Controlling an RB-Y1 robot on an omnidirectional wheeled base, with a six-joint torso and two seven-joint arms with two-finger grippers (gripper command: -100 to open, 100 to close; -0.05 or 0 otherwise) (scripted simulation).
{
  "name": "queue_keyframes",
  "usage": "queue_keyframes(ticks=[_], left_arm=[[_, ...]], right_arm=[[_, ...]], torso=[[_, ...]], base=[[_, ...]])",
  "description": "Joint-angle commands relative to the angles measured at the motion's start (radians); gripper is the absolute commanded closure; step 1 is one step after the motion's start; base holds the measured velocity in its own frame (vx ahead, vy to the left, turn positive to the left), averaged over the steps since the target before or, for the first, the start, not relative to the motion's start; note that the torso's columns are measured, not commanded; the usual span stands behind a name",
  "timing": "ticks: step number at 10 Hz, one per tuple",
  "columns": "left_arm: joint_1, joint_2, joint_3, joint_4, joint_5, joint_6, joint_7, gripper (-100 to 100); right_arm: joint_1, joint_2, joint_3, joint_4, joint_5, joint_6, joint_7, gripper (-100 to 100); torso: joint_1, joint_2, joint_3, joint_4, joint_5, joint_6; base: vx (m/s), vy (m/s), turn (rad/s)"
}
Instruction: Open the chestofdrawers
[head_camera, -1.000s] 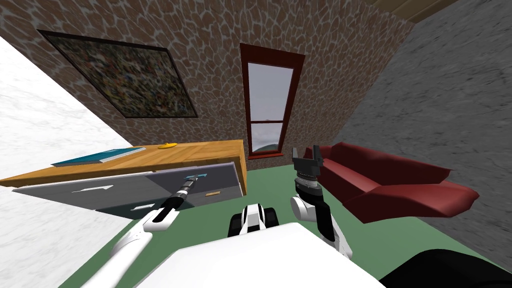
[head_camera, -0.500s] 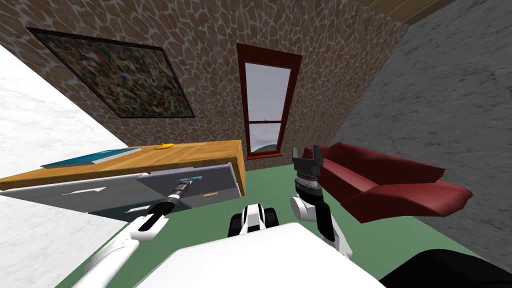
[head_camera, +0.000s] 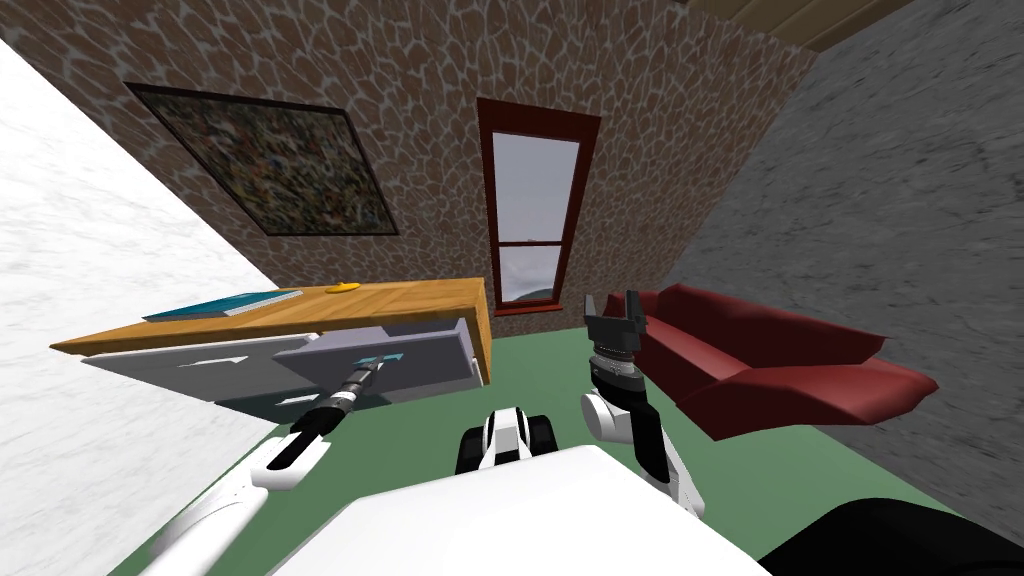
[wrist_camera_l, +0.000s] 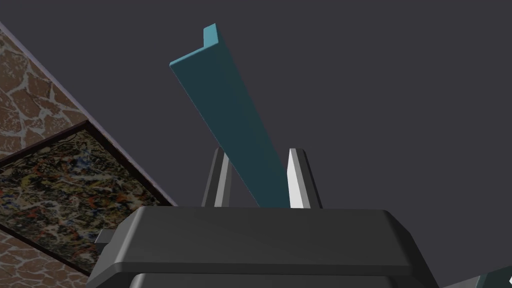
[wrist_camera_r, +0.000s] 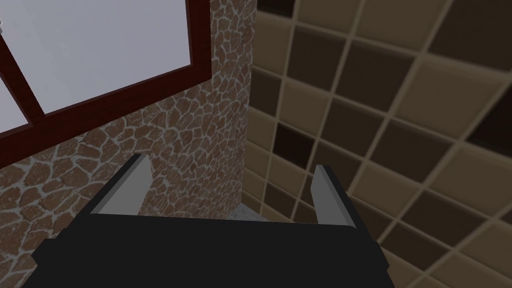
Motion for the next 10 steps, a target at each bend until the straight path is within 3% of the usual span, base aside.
queue_keyframes(ticks=[1,3,4,10], left_arm=[[0.014,0.009,0.000,-0.020,-0.006,-0.025,0.014,100],[0.021,0.009,0.000,-0.011,-0.007,-0.032,0.016,100],[0.033,0.034,-0.002,-0.019,-0.012,-0.030,0.052,-100],[0.054,0.114,-0.003,-0.049,-0.022,-0.022,0.155,-100]], right_arm=[[0.000,0.000,0.000,0.000,0.000,0.000,0.000,0],[0.000,0.000,0.000,0.000,0.000,0.000,0.000,0],[0.000,0.000,0.000,0.000,0.000,0.000,0.000,0],[0.000,0.000,0.000,0.000,0.000,0.000,0.000,0]], torso=[[0.001,0.002,0.000,-0.001,0.001,-0.002],[0.000,0.004,0.002,0.000,0.000,-0.001],[0.001,-0.003,-0.002,-0.001,0.000,0.000],[0.005,0.000,0.000,-0.002,0.003,-0.002]], base=[[-0.218,-0.030,0.091],[-0.154,-0.030,0.063],[-0.024,-0.024,0.001],[0.009,-0.039,-0.002]])
